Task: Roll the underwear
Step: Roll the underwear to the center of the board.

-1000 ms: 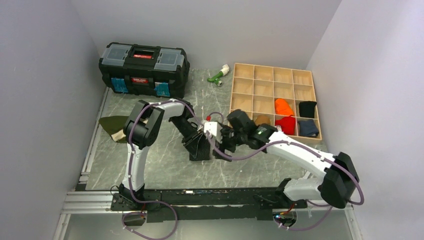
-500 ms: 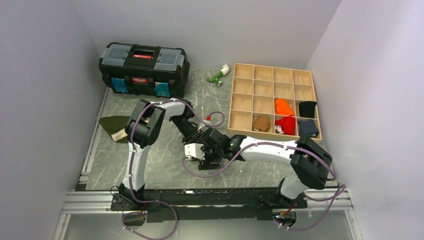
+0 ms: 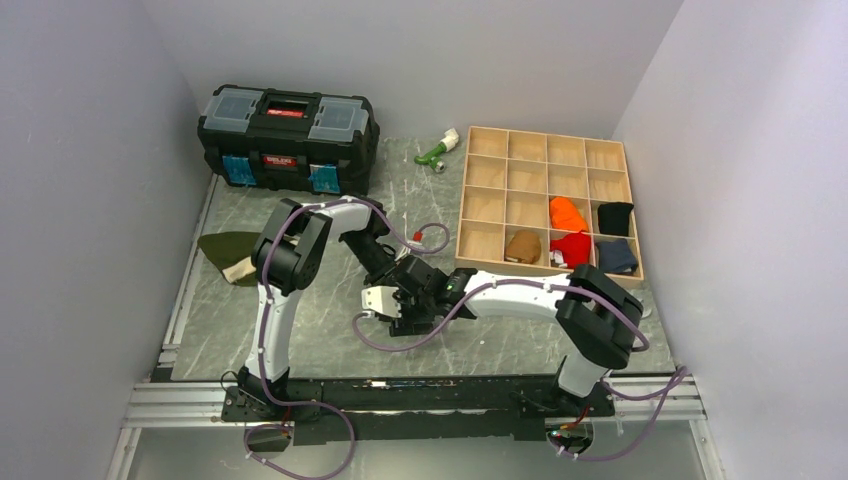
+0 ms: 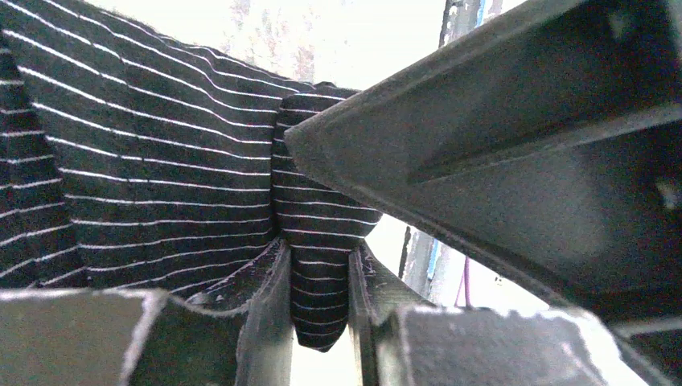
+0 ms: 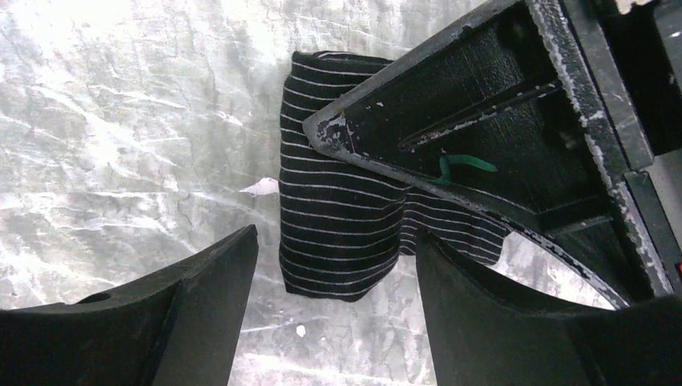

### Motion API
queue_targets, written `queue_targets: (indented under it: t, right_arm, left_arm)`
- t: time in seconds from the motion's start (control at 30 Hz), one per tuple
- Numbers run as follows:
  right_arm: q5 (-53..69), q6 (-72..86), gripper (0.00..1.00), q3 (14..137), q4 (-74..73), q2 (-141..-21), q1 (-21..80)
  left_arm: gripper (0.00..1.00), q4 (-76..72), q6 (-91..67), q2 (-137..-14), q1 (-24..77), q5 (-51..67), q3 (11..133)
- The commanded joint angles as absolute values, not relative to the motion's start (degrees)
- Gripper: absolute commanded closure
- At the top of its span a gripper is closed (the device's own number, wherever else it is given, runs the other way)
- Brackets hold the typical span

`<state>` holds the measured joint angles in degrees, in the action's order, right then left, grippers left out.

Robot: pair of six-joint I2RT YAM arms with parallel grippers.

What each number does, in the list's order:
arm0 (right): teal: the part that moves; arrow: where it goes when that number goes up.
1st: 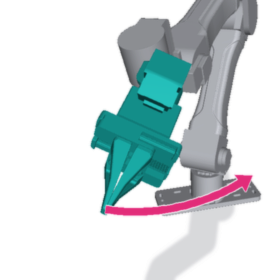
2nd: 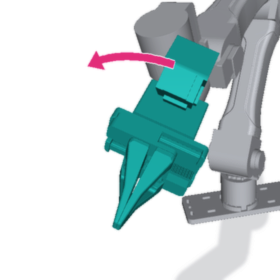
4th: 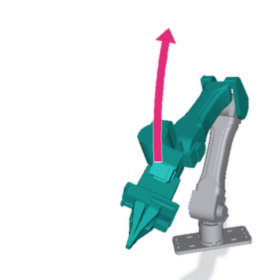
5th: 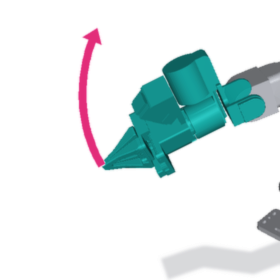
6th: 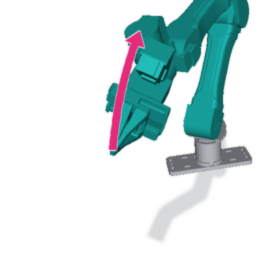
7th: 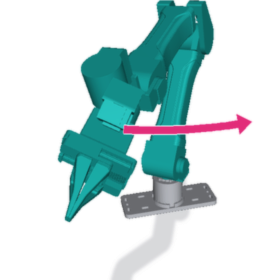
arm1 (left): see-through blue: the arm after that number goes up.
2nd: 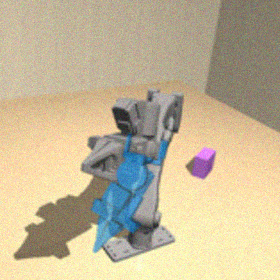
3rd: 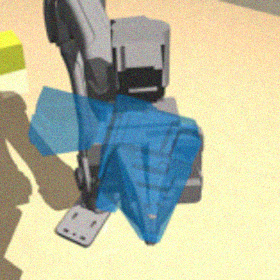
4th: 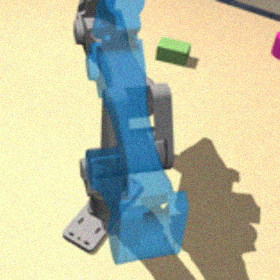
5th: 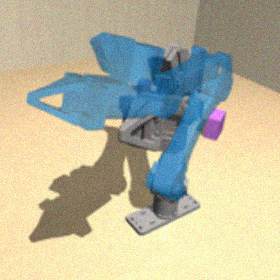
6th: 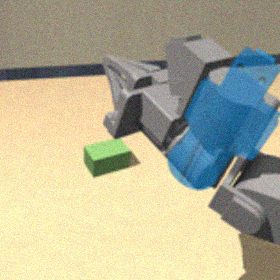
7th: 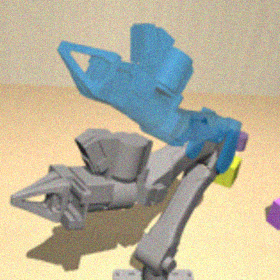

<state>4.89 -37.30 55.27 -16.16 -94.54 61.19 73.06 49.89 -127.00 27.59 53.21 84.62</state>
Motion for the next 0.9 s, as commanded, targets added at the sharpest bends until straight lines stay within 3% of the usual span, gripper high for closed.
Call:
queue_targets:
  t: [0.0,0.13,0.5,0.63,0.73,0.87]
  right_arm:
    - [4.22,-37.71,0.28,57.82,-14.07,-95.83,61.54]
    - [4.37,-37.71,0.34,58.09,-14.17,-97.41,61.61]
    - [6.21,-37.62,0.75,58.44,-16.92,-100.80,61.58]
    - [7.80,-37.07,0.86,59.51,-20.40,-101.89,61.52]
    - [8.77,-36.30,0.96,60.70,-23.42,-102.98,61.50]
    - [9.88,-35.54,1.00,60.56,-25.07,-103.20,61.48]
  left_arm:
    - [1.00,71.67,53.01,-128.76,27.42,48.91,85.03]
    - [1.00,71.79,53.03,-128.79,27.38,48.95,85.12]
    - [0.97,70.22,51.76,-128.05,27.41,48.45,84.31]
    - [0.89,69.39,51.02,-127.52,27.41,47.87,83.93]
    - [0.75,67.98,50.06,-126.11,27.41,47.35,82.84]
    - [0.65,65.28,48.69,-123.82,27.40,46.72,80.64]
